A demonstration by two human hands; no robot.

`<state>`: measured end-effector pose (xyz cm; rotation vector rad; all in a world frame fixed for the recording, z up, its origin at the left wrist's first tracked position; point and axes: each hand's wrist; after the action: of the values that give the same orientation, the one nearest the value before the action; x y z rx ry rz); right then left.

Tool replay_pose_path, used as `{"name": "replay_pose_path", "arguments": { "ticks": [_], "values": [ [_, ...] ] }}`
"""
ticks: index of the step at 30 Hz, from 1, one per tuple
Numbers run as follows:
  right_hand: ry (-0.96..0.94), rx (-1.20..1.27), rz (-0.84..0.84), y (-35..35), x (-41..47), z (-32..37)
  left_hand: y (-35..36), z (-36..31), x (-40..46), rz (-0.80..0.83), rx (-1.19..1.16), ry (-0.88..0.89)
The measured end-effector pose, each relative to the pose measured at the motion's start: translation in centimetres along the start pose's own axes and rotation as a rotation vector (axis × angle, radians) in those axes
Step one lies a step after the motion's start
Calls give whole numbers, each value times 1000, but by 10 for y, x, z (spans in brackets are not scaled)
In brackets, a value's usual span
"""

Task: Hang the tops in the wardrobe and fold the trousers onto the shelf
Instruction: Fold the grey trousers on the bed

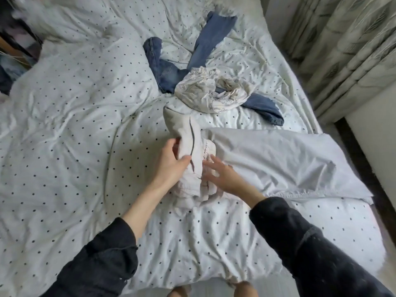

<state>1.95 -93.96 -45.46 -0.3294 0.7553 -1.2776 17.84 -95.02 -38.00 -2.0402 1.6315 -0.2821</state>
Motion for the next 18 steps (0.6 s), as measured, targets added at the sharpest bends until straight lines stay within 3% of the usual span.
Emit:
{"name": "replay_pose_path", "arguments": {
  "ticks": [4, 6, 8, 10, 12, 15, 18],
  "values": [
    [464, 773, -100, -81, -22, -57, 88, -41, -28, 96, 155, 126],
    [531, 961, -125, -114, -25, -86, 136, -43, -39, 230, 236, 122],
    [536, 976, -138, -131, -26, -100, 175, -33, -47, 419, 261, 97],
    [499, 863, -173, -134, -28, -109, 196, -18, -49, 485, 240, 25],
    [372, 564, -262, -129, -29, -129, 206, -5, -50, 323, 147, -64],
    [33, 50, -384, -104, -39, -134, 183, 10, -44, -27, 67, -92],
    [-324, -336, -412, -77, -38, -131, 157, 26, -22, -146, 178, -90]
  ]
}}
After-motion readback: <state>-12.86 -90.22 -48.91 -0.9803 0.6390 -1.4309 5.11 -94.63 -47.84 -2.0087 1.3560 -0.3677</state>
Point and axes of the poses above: each hand's wrist, its own x-axis towards the middle knuckle, its own y-axis out of the palm, z = x × y, and after that the axes turned 11 degrees about -z, right-handed
